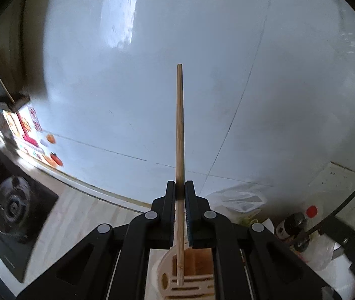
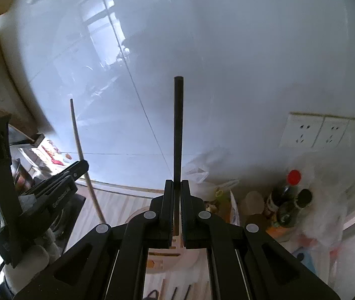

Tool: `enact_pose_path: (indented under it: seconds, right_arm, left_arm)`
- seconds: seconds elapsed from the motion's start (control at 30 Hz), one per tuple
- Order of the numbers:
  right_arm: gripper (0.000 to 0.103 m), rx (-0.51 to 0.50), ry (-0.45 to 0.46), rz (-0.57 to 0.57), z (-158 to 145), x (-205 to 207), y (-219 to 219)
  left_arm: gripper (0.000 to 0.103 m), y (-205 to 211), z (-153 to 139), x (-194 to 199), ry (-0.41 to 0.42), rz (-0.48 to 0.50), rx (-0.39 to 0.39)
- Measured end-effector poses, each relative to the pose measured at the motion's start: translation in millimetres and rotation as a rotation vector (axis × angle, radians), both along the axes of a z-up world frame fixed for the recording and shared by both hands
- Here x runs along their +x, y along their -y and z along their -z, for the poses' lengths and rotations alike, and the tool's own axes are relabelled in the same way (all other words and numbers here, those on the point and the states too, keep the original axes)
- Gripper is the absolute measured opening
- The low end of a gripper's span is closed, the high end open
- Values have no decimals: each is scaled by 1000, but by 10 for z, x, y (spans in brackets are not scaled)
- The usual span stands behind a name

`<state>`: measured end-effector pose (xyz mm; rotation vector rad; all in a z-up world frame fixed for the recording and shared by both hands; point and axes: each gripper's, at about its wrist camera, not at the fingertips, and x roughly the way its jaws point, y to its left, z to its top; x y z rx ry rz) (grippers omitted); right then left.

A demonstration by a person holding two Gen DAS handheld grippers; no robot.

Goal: Organize utensils
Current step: 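Lift both held chopsticks and carry them over the cream holder, then lower both chopsticks into the cream holder and open both tools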

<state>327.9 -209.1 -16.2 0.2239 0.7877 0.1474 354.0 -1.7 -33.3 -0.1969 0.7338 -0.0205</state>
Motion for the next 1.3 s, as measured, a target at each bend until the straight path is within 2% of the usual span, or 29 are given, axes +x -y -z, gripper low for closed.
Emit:
enact_pose_path:
  seconds: [0.13, 0.27, 0.47, 0.73, 1.13, 1.3]
  right_arm:
    - [5, -8, -7, 8, 176, 159, -12]
    - [5, 29, -16, -7, 206, 265, 18]
    - [5, 25, -13, -41, 204, 298, 0]
    - [5, 31, -71, -70, 435, 342, 6]
    - [5, 32, -86, -66, 487, 357, 45]
    - [5, 31, -90, -68, 440, 333, 5]
  left_arm:
    - [4, 36, 159, 136, -42, -3, -36]
    - [4, 64, 237, 199, -67, 13, -70]
    - [4, 160, 289, 273, -80, 37, -58]
    - [5, 172, 496, 311, -127, 55, -56]
    - [5, 224, 517, 373, -77, 66, -47]
    - [5, 234, 613, 379, -99, 85, -39]
